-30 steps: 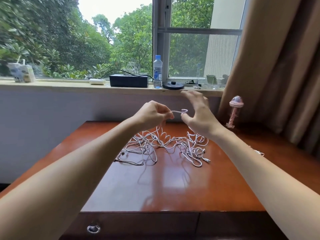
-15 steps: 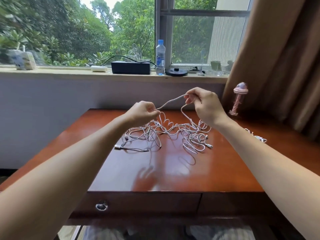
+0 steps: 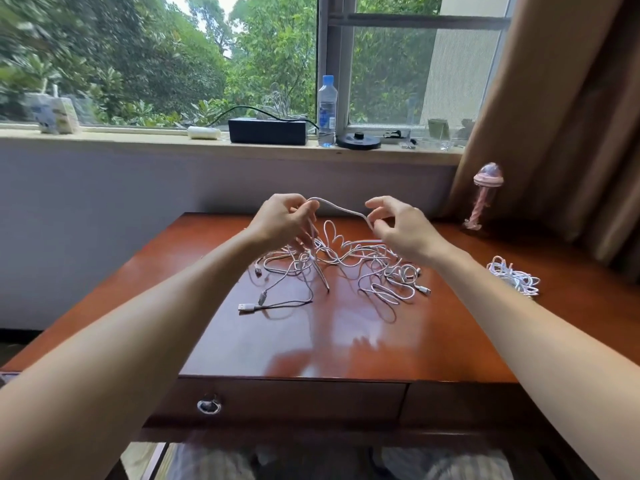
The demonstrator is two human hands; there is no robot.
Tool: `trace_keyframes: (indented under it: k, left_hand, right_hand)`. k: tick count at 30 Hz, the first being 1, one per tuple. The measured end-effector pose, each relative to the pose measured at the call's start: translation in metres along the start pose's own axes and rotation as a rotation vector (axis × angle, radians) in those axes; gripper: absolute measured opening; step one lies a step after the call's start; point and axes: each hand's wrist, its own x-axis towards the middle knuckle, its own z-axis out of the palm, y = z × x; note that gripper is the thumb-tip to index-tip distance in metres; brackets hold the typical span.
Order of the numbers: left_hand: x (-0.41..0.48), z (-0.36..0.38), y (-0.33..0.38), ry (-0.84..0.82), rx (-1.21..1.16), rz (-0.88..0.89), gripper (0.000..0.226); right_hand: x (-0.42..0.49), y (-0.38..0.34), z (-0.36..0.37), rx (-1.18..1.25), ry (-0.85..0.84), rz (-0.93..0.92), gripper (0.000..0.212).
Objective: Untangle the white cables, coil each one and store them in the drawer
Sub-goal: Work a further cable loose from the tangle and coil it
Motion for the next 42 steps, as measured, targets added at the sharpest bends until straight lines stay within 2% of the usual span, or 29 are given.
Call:
trace_keyframes:
  k: [4,10,11,13,15,16,20,24,28,32,37,42]
  left_hand:
    - [0.004,0.007,0.014,0.020,-0.073,0.051,0.033]
    - [0.009,0.012,0.035,0.079,-0.080,0.106,0.032]
    - [0.010,0.013,0.038,0.088,-0.076,0.116,0.032]
    - [0.012,0.014,0.044,0.101,-0.048,0.140,0.031]
    - [0.013,0.016,0.047,0.111,-0.036,0.170,0.033]
    - [0.013,0.017,0.048,0.120,-0.040,0.189,0.033]
    - [0.017,0.020,0.040,0.170,0.085,0.251,0.037]
    - [0.019,0.022,0.009,0.020,0.164,0.197,0.049]
    - [0.013,0.032,-0.023,-0.067,0.287,0.131,0.025]
    - [0.014,0.038,-0.046,-0.076,0.412,0.061,0.031]
    - [0.015,0.043,-0.058,0.003,0.312,0.009,0.027]
    - [0.015,0.044,-0.057,-0.002,0.114,-0.055,0.024]
  right_hand:
    - [-0.005,-0.021,0.007,0.177,-0.171,-0.058,0.041]
    - [-0.004,-0.035,0.011,0.367,-0.382,-0.024,0.061]
    - [-0.004,-0.036,0.011,0.373,-0.408,-0.024,0.060]
    - [-0.005,-0.038,0.011,0.353,-0.419,-0.047,0.040]
    - [-0.003,-0.038,0.013,0.326,-0.351,-0.087,0.018]
    - [-0.001,-0.037,0.014,0.316,-0.306,-0.092,0.015]
    - [0.002,-0.031,0.020,0.343,-0.164,-0.053,0.019]
    - [0.007,-0.024,0.023,0.436,-0.029,-0.013,0.014]
    - [0.012,-0.017,0.026,0.495,0.008,0.002,0.014]
    - [0.015,-0.016,0.028,0.585,0.046,0.045,0.016]
    - [0.017,-0.008,0.035,0.540,0.099,0.098,0.022]
    - [0.017,0.001,0.036,0.440,0.165,0.164,0.020]
